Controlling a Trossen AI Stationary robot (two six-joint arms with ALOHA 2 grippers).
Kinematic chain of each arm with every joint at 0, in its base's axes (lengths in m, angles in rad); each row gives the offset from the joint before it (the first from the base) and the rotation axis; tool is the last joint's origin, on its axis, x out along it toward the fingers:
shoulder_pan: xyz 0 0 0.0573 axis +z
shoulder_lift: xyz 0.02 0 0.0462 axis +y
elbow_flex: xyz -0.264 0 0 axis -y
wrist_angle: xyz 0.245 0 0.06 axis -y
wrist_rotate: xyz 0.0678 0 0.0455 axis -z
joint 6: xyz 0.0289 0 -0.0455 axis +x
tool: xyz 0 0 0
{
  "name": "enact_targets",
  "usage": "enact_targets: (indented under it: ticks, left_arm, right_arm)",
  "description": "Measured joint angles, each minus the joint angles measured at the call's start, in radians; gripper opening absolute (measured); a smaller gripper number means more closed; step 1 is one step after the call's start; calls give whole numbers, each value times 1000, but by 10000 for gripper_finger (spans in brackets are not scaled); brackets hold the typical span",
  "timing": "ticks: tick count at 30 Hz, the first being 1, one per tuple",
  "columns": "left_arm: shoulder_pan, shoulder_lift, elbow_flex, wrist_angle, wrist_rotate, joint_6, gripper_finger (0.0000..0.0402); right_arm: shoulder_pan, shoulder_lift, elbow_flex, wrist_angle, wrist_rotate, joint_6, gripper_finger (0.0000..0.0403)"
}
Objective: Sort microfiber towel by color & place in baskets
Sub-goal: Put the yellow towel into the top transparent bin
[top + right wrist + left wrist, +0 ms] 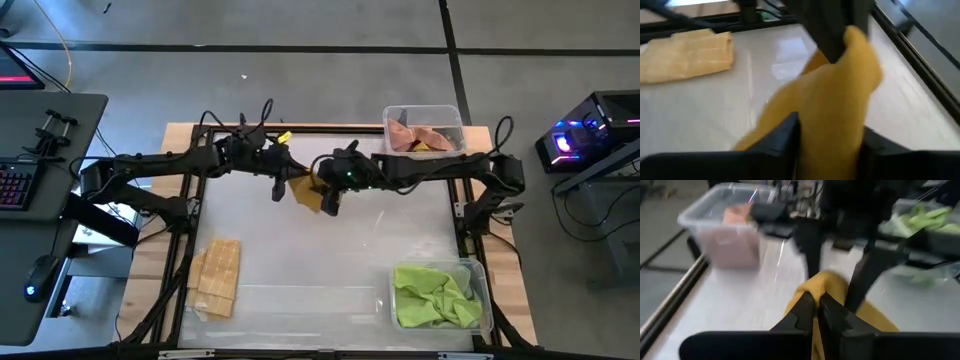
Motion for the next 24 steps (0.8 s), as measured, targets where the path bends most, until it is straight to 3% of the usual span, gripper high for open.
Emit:
enact_targets:
  ticks: [3,5,10,16,20,24]
  left_arm:
    - [1,-1,0,-84,-63,-11,16]
    - [9,-4,0,-135,-95,18,30]
    - [52,-5,0,-166,-202,90,71]
    - [105,-5,0,-129,-224,113,89]
    - [124,-5,0,-123,-223,148,89]
    - [133,-5,0,-87,-224,89,90]
  right_arm:
    - [17,-9,2,-42,87,122,35]
    - [23,-30,28,-145,154,212,15]
    - [-8,-106,183,-553,335,285,26]
    - [-187,-168,383,-980,370,291,14]
    - [-364,-191,373,-1092,366,156,18]
    - [-542,-198,301,-1110,316,18,8]
